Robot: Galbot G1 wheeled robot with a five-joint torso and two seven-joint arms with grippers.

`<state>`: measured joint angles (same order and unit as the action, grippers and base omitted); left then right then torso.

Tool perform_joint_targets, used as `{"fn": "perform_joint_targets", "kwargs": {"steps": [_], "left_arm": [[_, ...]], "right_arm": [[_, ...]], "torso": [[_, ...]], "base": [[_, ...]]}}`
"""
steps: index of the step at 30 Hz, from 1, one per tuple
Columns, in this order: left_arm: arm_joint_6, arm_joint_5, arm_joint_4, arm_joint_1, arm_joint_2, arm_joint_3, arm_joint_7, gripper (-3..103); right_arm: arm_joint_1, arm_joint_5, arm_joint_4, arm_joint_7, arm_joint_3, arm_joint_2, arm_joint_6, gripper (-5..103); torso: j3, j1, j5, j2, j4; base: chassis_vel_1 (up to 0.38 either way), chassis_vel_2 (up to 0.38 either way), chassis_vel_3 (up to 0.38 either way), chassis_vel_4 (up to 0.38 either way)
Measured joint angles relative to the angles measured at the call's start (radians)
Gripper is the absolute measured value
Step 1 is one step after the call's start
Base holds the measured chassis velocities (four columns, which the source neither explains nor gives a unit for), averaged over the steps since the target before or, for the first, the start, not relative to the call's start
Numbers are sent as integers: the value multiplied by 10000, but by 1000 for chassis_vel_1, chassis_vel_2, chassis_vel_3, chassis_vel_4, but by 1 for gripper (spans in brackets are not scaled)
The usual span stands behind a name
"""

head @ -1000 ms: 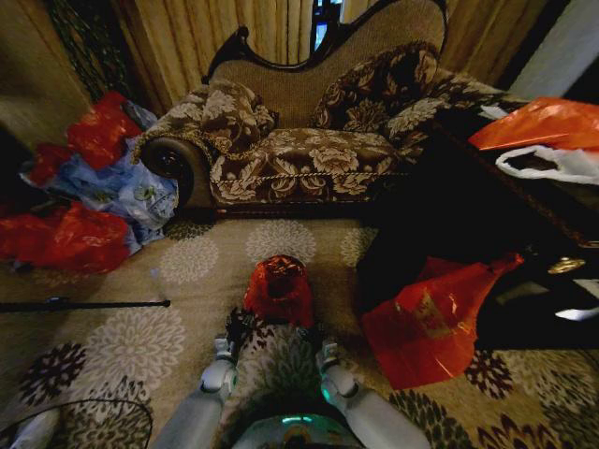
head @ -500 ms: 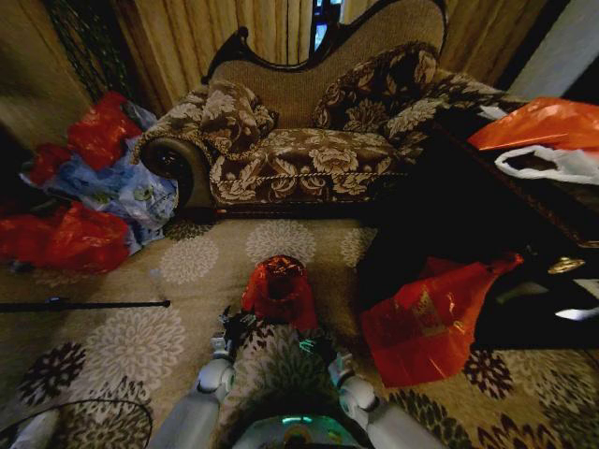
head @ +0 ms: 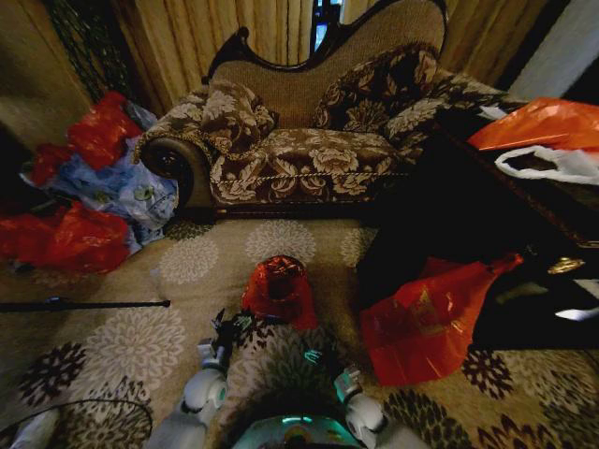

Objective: Place a garbage bag over the trash bin.

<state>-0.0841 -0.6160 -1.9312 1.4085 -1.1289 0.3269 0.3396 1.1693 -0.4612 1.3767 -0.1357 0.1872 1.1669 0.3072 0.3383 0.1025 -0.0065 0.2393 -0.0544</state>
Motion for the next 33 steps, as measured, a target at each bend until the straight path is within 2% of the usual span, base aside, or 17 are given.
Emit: {"fn": "perform_joint_targets", "kwargs": {"steps": [2, 5, 8, 9, 10, 12, 13, 14, 16, 18, 19, 20, 23, 24, 26, 31, 33], "left_arm": [[-492, -384, -512, -354, 440, -179, 537, 86], [-694, -648, -692, -603, 702, -294, 698, 81], [-1770, -1905, -1174, -1499, 1935, -663, 1091, 64], [-1770, -1905, -1174, -1499, 1935, -663, 1091, 64], [-1982, -2038, -1275, -1596, 2160, -662, 1152, 58], [-2494, -2784, -1699, -1939, 2910, -572, 1144, 47], [-2625, -3410, -1905, -2173, 3127, -566, 1157, 47], [-2625, -3410, -1905, -2173, 3127, -566, 1157, 47], [-3023, -4997, -2271, -2820, 3369, -613, 1477, 37], [-3377, -6736, -2376, -3834, 3361, -748, 2200, 26], [-3377, -6736, -2376, -3834, 3361, -748, 2200, 26], [-3507, -7229, -2297, -4145, 3285, -809, 2429, 21], [-3821, -8502, -1636, -5050, 2880, -1229, 3551, 10], [-3821, -8502, -1636, -5050, 2880, -1229, 3551, 10], [-3885, -9303, -930, -5965, 2394, -2183, 4515, 2], [-3812, -9592, 156, -7105, 1856, -3209, 4957, 0], [-3779, -9604, 1058, -7890, 1432, -3771, 5068, 0]], "right_arm": [[-82, 197, -249, 12, -129, 191, 105, 100], [-90, 263, -300, 12, -206, 239, 140, 100], [-60, 317, -292, 15, -300, 133, 153, 100], [-60, 317, -292, 15, -300, 133, 153, 100], [-95, 323, -293, 18, -273, 109, 149, 100], [-310, 324, -370, -42, -95, 118, 127, 100], [-345, 321, -388, -94, -54, 142, 123, 100], [-345, 321, -388, -94, -54, 142, 123, 100], [-380, 318, -418, -133, -24, 173, 106, 100], [-498, 282, -447, -125, -15, 168, 53, 100], [-498, 282, -447, -125, -15, 168, 53, 100], [-605, 224, -496, -123, 22, 158, 25, 100], [-1103, -22, -741, -108, 276, 168, -55, 100], [-1103, -22, -741, -108, 276, 168, -55, 100], [-1274, -184, -752, -130, 357, 148, -162, 100], [-1353, -357, -609, -217, 384, 85, -299, 100], [-1417, -441, -585, -240, 345, 69, -346, 100]], "torso": [[1, 1, -7, -1, 0], [1, 2, -7, -1, 0], [2, 2, -8, -1, -6], [2, 2, -8, -1, -6], [2, 2, -9, 0, -6], [2, 2, -5, -1, 10], [2, 2, -4, -1, 6], [2, 2, -4, -1, 6], [2, 2, -6, -1, 0], [2, 2, -2, -1, -4], [2, 2, -2, -1, -4], [2, 2, -5, -1, -6], [2, 2, -3, -1, 6], [2, 2, -3, -1, 6], [3, 3, -13, -2, 3], [3, 2, -2, -3, -3], [3, 3, -2, -3, -1]], "base": [[0, 0, 0, 0], [0, 0, 0, 0], [0, 0, 0, 0], [0, 0, 0, 0], [0, 0, 0, 0], [0, 0, 0, 0], [0, 0, 0, 0], [0, 0, 0, 0], [0, 0, 0, 0], [0, 0, 0, 0], [0, 0, 0, 0], [0, 0, 0, 0], [0, 0, 0, 0], [0, 0, 0, 0], [0, 0, 0, 0], [0, 0, 0, 0], [0, 0, 0, 0]]}}
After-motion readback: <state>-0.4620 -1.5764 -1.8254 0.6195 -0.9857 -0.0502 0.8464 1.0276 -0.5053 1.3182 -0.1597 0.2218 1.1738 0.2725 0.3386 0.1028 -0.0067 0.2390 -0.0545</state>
